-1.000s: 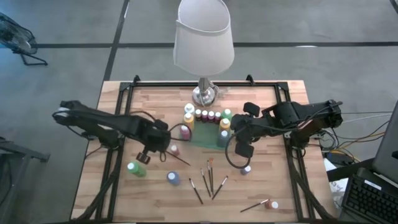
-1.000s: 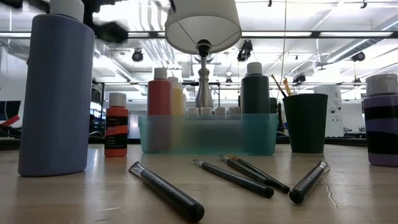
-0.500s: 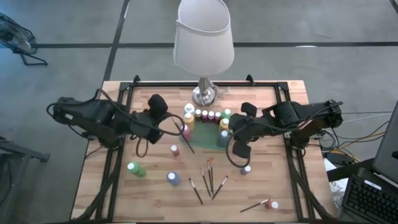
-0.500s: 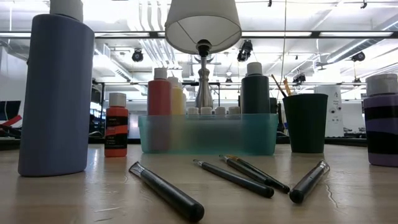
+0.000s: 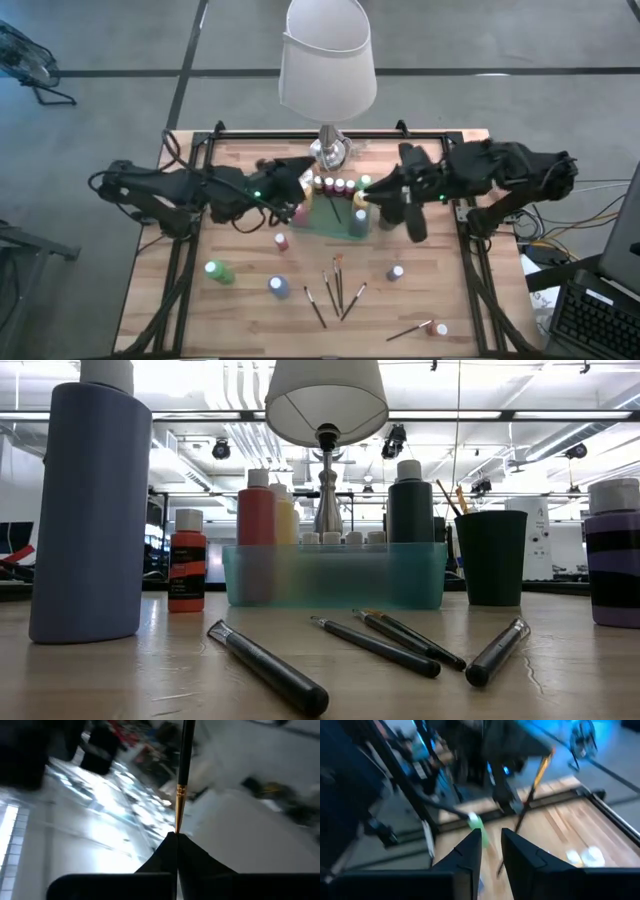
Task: Pick & Place Paint Supplies
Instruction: Put the orange paint brush into the black cup
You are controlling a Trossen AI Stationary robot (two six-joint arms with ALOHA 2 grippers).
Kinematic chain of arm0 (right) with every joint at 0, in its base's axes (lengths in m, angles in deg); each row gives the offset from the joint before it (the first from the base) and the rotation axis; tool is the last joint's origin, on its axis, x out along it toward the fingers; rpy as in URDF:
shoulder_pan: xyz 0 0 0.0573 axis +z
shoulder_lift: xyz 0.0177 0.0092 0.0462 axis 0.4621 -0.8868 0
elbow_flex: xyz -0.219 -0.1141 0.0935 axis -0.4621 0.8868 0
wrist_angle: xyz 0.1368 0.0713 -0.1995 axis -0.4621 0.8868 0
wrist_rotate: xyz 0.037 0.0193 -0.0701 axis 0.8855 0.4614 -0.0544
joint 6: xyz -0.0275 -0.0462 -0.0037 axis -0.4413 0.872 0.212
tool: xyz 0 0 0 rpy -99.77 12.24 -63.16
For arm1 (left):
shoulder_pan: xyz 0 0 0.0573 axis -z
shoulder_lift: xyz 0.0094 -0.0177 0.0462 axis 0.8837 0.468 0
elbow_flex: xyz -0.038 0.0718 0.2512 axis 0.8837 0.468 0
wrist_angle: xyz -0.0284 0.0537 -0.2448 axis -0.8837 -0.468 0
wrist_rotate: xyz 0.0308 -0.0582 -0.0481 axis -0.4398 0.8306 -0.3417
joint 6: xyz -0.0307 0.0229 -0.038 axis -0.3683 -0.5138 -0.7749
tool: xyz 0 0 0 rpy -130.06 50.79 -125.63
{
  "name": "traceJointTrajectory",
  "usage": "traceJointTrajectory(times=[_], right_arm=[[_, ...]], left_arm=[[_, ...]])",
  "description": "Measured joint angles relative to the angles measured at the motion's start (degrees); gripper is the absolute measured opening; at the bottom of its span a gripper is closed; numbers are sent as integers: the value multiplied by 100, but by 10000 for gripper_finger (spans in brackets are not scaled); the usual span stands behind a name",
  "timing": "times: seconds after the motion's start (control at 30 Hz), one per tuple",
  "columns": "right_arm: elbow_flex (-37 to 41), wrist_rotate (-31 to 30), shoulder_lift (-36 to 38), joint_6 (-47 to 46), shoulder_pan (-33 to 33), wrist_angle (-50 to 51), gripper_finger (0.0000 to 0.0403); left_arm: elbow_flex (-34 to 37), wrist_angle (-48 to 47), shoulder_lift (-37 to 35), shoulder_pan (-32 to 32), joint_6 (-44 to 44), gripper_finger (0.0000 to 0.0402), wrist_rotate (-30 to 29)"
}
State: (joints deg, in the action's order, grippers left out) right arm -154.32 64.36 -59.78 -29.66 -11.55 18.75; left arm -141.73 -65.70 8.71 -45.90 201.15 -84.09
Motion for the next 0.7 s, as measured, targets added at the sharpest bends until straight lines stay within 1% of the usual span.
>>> traceJointTrajectory(times=[0.17, 0.3, 0.4, 0.47, 0.7], right_arm=[[0, 300, 140, -16, -11, -455, 98], [0, 454, 182, -346, -11, -460, 121], [0, 468, 209, -554, -11, -465, 137], [0, 499, 215, -671, -11, -465, 148], [0, 499, 206, -675, -13, -453, 177]], left_arm=[[0, 1335, 305, -79, 1230, 0, 742], [-1, 2104, 504, -204, 1841, 0, 1375], [-191, 2150, 671, -290, 2049, 0, 1761], [-395, 2156, 810, -323, 2133, 0, 1883], [-974, 2148, 1266, -346, 2397, 0, 2064]])
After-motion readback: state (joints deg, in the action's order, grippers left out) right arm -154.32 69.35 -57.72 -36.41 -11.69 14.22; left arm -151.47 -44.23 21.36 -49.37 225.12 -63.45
